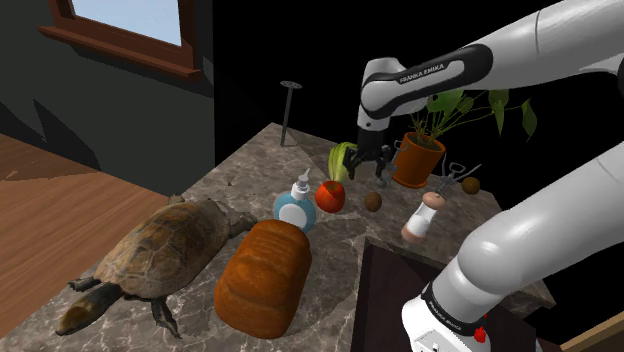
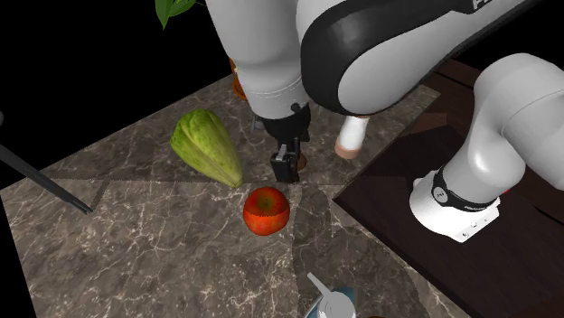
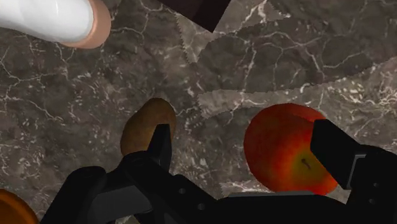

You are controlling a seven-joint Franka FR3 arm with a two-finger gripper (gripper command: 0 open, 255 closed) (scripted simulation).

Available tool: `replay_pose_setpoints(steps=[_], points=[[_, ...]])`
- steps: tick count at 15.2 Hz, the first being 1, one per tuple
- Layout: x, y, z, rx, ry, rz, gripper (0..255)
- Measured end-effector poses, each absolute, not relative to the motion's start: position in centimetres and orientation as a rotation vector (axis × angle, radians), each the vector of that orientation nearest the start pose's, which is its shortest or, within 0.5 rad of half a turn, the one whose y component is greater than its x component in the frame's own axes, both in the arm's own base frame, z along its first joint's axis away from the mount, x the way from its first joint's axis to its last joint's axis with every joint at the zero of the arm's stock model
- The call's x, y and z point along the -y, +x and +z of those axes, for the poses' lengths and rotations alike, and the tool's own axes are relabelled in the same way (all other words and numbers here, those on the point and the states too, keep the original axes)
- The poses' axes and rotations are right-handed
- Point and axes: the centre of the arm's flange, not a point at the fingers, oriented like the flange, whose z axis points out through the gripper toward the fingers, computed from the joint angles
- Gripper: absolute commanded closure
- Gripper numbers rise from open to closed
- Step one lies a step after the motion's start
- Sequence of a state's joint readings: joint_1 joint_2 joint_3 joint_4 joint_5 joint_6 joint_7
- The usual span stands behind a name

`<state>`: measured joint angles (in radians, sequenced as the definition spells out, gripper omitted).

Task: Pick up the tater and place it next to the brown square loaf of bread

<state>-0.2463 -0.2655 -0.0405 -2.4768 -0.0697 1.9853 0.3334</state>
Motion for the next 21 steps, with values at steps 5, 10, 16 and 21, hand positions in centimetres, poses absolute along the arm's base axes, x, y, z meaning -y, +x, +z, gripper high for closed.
replay_pose_setpoints(steps=[5,10,16,21], points=[[16.9,40.0,32.8,-1.128,-2.999,0.405,0],[21.8,40.0,28.3,-1.341,-2.939,0.451,0],[23.7,39.2,24.7,-1.435,-2.907,0.473,0],[23.7,38.5,22.6,-1.436,-2.907,0.473,0]])
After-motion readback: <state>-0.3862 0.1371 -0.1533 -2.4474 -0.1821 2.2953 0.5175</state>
